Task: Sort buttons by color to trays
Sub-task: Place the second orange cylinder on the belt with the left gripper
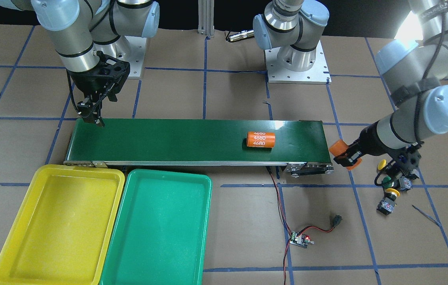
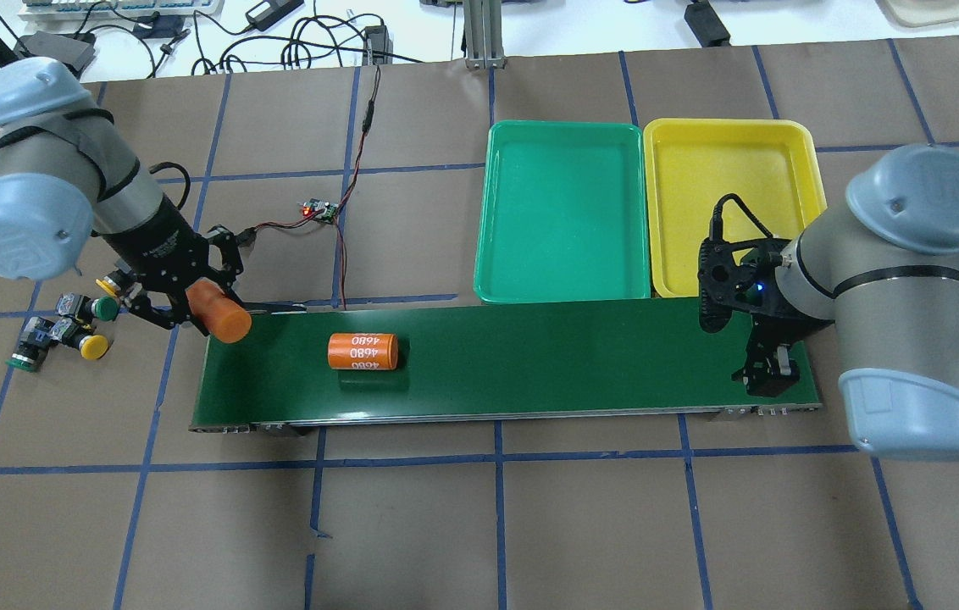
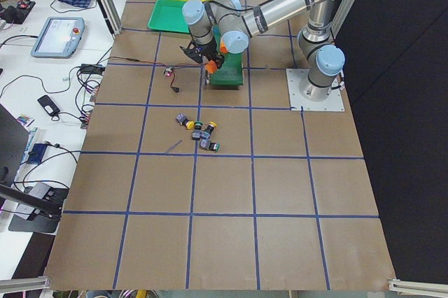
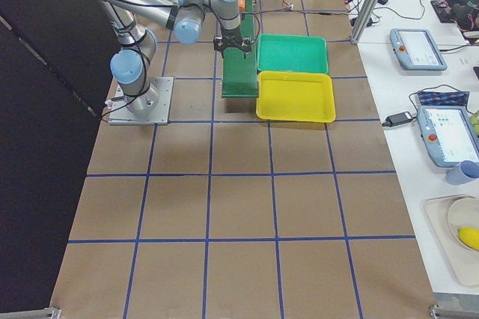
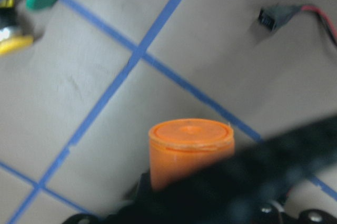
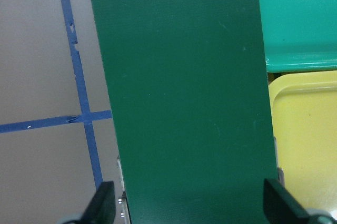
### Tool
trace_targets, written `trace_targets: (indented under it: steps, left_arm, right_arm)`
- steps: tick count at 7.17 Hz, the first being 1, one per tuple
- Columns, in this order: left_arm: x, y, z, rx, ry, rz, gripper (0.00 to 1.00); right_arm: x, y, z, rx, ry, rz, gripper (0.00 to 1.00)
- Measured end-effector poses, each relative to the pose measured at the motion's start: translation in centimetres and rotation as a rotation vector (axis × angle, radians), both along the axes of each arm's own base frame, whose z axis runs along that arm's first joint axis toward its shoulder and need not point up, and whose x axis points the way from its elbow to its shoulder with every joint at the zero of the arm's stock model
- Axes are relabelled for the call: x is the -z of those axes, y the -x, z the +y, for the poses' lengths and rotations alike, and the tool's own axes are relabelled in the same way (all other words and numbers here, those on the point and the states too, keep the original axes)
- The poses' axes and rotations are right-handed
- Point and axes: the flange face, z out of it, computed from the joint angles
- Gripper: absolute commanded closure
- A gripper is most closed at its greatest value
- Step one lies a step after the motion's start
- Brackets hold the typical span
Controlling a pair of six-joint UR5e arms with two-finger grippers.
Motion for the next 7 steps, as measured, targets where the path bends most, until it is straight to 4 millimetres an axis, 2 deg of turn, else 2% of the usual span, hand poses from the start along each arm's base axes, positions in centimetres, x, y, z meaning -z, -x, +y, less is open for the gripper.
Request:
trace_targets:
  steps: [1,2,3,6,7]
  left_arm:
    - [1.7,3.1,1.9,-0.029,-0.009,-0.025,0.71]
    - [2.9,4.6,2.8,-0.049,0.017,-0.05,0.26]
    - [3.2,4.8,3.2,-0.05,0.04,-0.09,0.0]
    - [1.7,2.9,2.0,-0.033,0.094,-0.202,0.0]
    - [0.5,1.1,1.0,-0.022,0.106,-0.197,0.0]
  right_arm:
    - [0.2,0.4,0.0,0.01,-0.001,-0.002,0.0]
    - [0.4,0.5,0.0,0.036,-0.007,-0.005,0.0]
    - [0.7,0.5,0.0,0.069,-0.02,-0.009,0.0]
    - [1.6,0.4,-0.1,0.08,-0.048,-0.014,0.0]
    - [2.0,0.4,-0.4,0.077,-0.056,-0.014,0.0]
